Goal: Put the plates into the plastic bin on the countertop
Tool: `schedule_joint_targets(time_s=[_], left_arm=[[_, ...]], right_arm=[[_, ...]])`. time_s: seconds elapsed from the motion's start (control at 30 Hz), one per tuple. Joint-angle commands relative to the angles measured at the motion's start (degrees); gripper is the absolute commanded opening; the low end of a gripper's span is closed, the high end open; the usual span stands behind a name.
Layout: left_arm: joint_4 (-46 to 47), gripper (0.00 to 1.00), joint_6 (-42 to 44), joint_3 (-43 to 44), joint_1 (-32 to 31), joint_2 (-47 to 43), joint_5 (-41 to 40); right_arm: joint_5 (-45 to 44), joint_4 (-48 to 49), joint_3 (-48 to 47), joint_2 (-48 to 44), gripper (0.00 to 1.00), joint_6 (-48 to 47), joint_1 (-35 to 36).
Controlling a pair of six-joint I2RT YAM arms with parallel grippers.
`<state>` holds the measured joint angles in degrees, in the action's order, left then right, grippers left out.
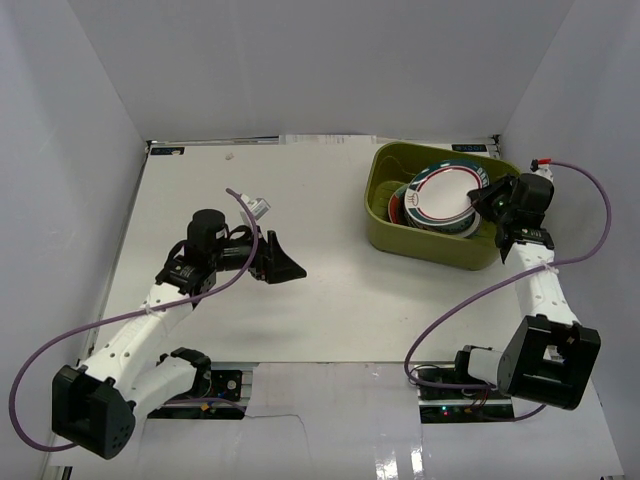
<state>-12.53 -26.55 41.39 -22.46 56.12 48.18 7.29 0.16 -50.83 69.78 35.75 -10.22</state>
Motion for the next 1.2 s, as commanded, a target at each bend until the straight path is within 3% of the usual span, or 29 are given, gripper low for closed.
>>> schedule_joint_targets(time_s=[0.0,0.13,0.2,0.23,0.27,0.33,0.37,0.43,0.5,0.87,1.07,1.17], left_arm=[[-0.91,0.91,1.94,2.12,-0.48,-1.71,-1.42],[-0.83,0.91,2.02,1.86,-0.57,-1.71,-2.65],[-0.65,0.91,2.11,1.59,-0.57,-2.32,-4.15],[-0.65,0.91,2.11,1.51,-0.57,-2.59,-4.67],[-0.39,0.91,2.11,1.33,-0.57,-2.94,-5.90],[-0.04,0.91,2.02,1.15,-0.57,-3.64,-6.96],[-0.03,0.91,1.94,0.98,-0.57,-3.73,-7.40],[0.05,0.91,1.76,0.89,-0.57,-3.47,-8.72],[0.05,0.91,1.50,0.89,-0.57,-2.95,-9.42],[1.11,0.91,0.88,1.68,-0.57,-4.35,-12.41],[1.46,0.92,0.27,3.26,-0.57,-5.58,-13.46],[2.86,0.93,-0.52,4.22,-0.57,-8.03,-14.95]], right_arm=[[3.43,5.46,1.07,0.88,0.08,1.78,-1.29],[3.26,6.25,2.84,2.20,0.11,1.78,-1.82],[3.00,6.17,3.36,2.99,0.22,1.70,-2.00],[2.65,6.16,3.72,3.26,0.29,1.61,-2.00],[2.47,6.08,3.89,3.61,0.47,1.00,-2.09],[1.51,4.59,3.46,4.22,0.66,0.29,-2.17],[0.98,4.23,3.46,4.05,0.83,-0.84,-2.17],[-1.22,3.00,3.02,3.53,0.94,-1.90,-2.09],[-3.58,2.56,2.67,2.21,0.90,-3.48,-2.09],[-15.02,-1.73,-0.32,-5.88,0.90,-7.71,-2.00],[-8.27,-2.54,-0.94,-6.83,0.90,-7.36,-2.00],[4.60,3.07,1.77,-11.74,0.94,-3.25,-1.47]])
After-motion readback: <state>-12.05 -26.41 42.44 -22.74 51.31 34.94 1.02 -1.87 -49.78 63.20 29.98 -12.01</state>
